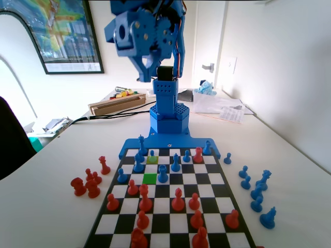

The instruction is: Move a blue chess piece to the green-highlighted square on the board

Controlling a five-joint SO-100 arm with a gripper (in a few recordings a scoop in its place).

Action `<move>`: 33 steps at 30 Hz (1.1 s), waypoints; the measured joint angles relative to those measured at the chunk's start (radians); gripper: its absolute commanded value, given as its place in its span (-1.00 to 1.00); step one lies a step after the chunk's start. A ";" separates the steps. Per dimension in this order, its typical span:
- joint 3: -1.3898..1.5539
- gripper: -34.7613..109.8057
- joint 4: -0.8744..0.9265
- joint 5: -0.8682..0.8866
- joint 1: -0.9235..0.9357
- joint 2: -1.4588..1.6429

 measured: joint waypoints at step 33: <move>0.394 -0.34 -0.549 0.245 -0.021 -0.261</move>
